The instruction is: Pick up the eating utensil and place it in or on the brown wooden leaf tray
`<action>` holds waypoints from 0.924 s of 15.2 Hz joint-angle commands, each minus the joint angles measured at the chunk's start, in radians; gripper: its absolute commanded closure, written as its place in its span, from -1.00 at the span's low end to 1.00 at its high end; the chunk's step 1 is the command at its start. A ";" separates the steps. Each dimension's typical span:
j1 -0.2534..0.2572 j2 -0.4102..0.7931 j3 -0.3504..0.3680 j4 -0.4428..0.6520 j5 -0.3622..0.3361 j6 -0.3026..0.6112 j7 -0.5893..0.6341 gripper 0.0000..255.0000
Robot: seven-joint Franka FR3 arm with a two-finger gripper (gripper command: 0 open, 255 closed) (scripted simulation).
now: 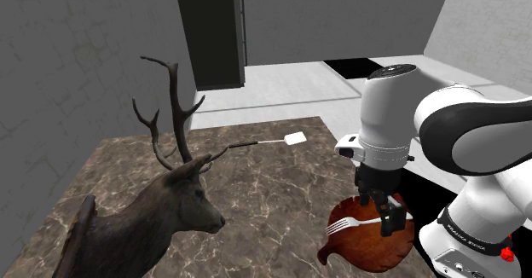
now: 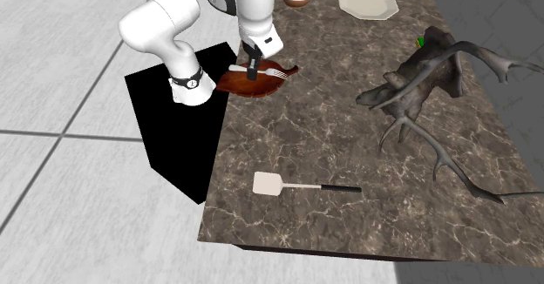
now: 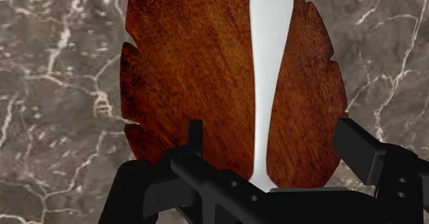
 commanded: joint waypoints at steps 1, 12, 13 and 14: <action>0.000 0.000 0.000 0.000 0.000 0.000 0.000 -1.00; -0.028 -0.051 -0.044 0.098 -0.056 -0.150 0.009 -1.00; -0.028 -0.051 -0.044 0.098 -0.056 -0.150 0.009 -1.00; -0.028 -0.051 -0.044 0.098 -0.056 -0.150 0.009 -1.00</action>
